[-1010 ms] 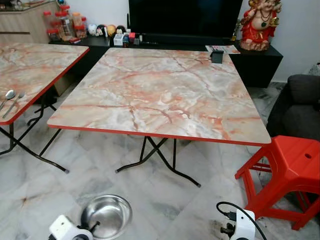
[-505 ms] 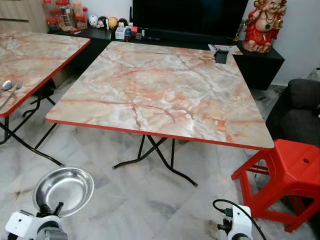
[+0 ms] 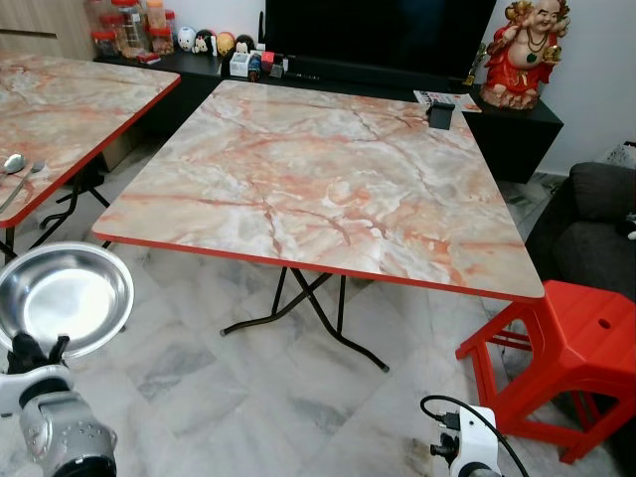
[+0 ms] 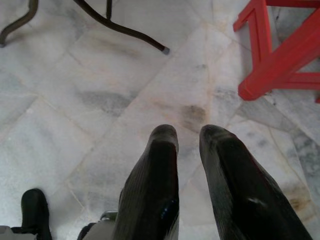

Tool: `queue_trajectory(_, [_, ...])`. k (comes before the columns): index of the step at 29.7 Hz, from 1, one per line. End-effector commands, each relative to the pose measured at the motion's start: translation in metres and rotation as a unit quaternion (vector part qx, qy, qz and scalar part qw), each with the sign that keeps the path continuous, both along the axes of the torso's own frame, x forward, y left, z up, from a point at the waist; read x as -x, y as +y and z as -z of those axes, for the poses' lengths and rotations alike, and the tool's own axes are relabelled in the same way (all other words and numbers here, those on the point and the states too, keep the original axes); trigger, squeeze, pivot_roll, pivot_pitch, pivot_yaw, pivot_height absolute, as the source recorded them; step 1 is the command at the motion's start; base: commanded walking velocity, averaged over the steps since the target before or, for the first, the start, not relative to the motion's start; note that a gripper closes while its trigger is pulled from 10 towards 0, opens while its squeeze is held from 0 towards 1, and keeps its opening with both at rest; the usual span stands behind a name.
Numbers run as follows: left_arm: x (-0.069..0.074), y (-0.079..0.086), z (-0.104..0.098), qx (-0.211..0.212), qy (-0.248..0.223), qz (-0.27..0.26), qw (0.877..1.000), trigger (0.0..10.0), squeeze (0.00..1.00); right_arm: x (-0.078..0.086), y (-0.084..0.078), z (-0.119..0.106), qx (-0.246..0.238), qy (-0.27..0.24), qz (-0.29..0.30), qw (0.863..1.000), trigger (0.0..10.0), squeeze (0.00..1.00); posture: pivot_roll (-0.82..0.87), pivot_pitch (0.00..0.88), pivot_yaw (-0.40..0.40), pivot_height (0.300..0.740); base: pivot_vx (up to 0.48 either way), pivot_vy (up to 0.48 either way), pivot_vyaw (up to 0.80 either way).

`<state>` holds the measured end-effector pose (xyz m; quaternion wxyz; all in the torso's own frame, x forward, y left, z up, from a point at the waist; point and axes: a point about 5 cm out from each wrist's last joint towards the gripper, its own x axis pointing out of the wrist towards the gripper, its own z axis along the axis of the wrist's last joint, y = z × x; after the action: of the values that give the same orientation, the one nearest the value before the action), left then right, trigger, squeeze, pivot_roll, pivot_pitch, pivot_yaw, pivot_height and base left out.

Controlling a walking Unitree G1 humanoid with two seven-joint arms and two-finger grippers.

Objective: Setting the table

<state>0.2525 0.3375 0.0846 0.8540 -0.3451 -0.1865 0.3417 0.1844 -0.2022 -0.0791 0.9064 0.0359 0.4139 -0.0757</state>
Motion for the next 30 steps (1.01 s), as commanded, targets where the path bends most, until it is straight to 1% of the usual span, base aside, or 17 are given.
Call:
queue_trajectory(1, [-0.012,-0.003,-0.019,-0.012,-0.027,0.017,0.999,10.0,0.00,-0.005,0.000,-0.002,0.002,-0.005,-0.001,1.000,10.0,0.00,0.05,0.000,-0.095,0.740,0.000,0.000,0.00])
queue_trajectory(2, [-0.016,-0.004,-0.025,-0.017,-0.034,0.025,0.999,10.0,0.00,-0.005,0.000,-0.002,0.002,-0.006,0.000,1.000,10.0,0.00,0.05,0.000,-0.093,0.740,0.000,0.000,0.00])
queue_trajectory(3, [-0.024,-0.009,-0.037,-0.027,-0.053,0.047,0.997,10.0,0.00,-0.005,0.001,-0.002,0.001,-0.006,0.001,1.000,10.0,0.00,0.05,0.000,-0.090,0.740,0.000,0.000,0.00])
queue_trajectory(4, [-0.024,-0.009,-0.037,-0.027,-0.053,0.047,0.997,10.0,0.00,-0.005,0.001,-0.002,0.001,-0.006,0.001,1.000,10.0,0.00,0.05,0.000,-0.090,0.740,0.000,0.000,0.00])
queue_trajectory(5, [-0.030,-0.014,-0.045,-0.030,-0.065,0.067,0.995,10.0,0.00,-0.005,0.002,-0.002,0.000,-0.006,0.002,1.000,10.0,0.00,0.05,0.000,-0.088,0.740,0.000,0.000,0.00])
queue_trajectory(6, [-0.040,-0.027,-0.054,-0.041,-0.072,0.125,0.989,10.0,0.00,-0.005,0.002,-0.002,0.000,-0.006,0.003,1.000,10.0,0.00,0.05,0.000,-0.085,0.740,0.000,0.000,0.00])
queue_trajectory(7, [-0.040,-0.027,-0.054,-0.041,-0.072,0.125,0.989,10.0,0.00,-0.005,0.002,-0.002,0.000,-0.006,0.003,1.000,10.0,0.00,0.05,0.000,-0.085,0.740,0.000,0.000,0.00])
queue_trajectory(9, [-0.053,-0.056,-0.062,-0.081,-0.072,0.230,0.967,10.0,0.00,-0.005,0.003,-0.002,-0.002,-0.006,0.006,1.000,10.0,0.00,0.05,0.000,-0.081,0.740,0.000,0.000,0.00])
queue_trajectory(11, [-0.053,-0.070,-0.059,-0.094,-0.070,0.274,0.954,10.0,0.00,-0.005,0.004,-0.002,-0.004,-0.008,0.010,1.000,10.0,0.00,0.04,0.000,-0.073,0.740,0.000,0.000,0.00])
queue_trajectory(12, [-0.051,-0.077,-0.052,-0.092,-0.065,0.296,0.948,10.0,0.00,-0.005,0.004,-0.002,-0.006,-0.010,0.015,1.000,10.0,0.00,0.03,0.000,-0.070,0.740,0.000,0.000,0.00])
queue_trajectory(14, [-0.050,-0.077,-0.039,-0.077,-0.037,0.288,0.954,10.0,0.00,-0.005,0.004,-0.002,-0.008,-0.014,0.021,1.000,10.0,0.00,0.04,0.000,-0.069,0.740,0.000,0.000,0.00])
queue_trajectory(16, [-0.050,-0.077,-0.037,-0.067,-0.034,0.285,0.956,10.0,0.00,-0.005,0.004,-0.002,-0.008,-0.014,0.021,1.000,10.0,0.00,0.03,0.000,-0.069,0.740,0.000,0.000,0.00])
queue_trajectory(20, [-0.050,-0.078,-0.035,-0.071,-0.019,0.289,0.955,10.0,0.00,-0.004,0.004,-0.002,-0.008,-0.013,0.020,1.000,10.0,0.00,0.03,0.000,-0.069,0.740,0.000,0.000,0.00])
queue_trajectory(23, [-0.052,-0.085,-0.024,-0.065,0.020,0.309,0.949,10.0,0.00,-0.003,0.003,-0.002,-0.007,-0.016,0.027,1.000,10.0,0.00,0.03,0.000,-0.061,0.740,0.000,0.000,0.00])
queue_trajectory(24, [-0.052,-0.085,-0.024,-0.065,0.020,0.309,0.949,10.0,0.00,-0.003,0.003,-0.002,-0.007,-0.016,0.027,1.000,10.0,0.00,0.03,0.000,-0.061,0.740,0.000,0.000,0.00])
queue_trajectory(25, [-0.054,-0.088,-0.022,-0.075,0.034,0.315,0.945,10.0,0.00,-0.004,0.003,-0.002,-0.006,-0.018,0.028,0.999,10.0,0.00,0.03,0.000,-0.060,0.740,0.000,0.000,0.00])
queue_trajectory(30, [-0.059,-0.098,-0.024,-0.094,0.045,0.338,0.936,10.0,0.00,-0.009,0.002,-0.005,-0.007,-0.029,0.033,0.999,10.0,0.00,0.02,0.000,-0.050,0.740,0.000,0.000,0.00])
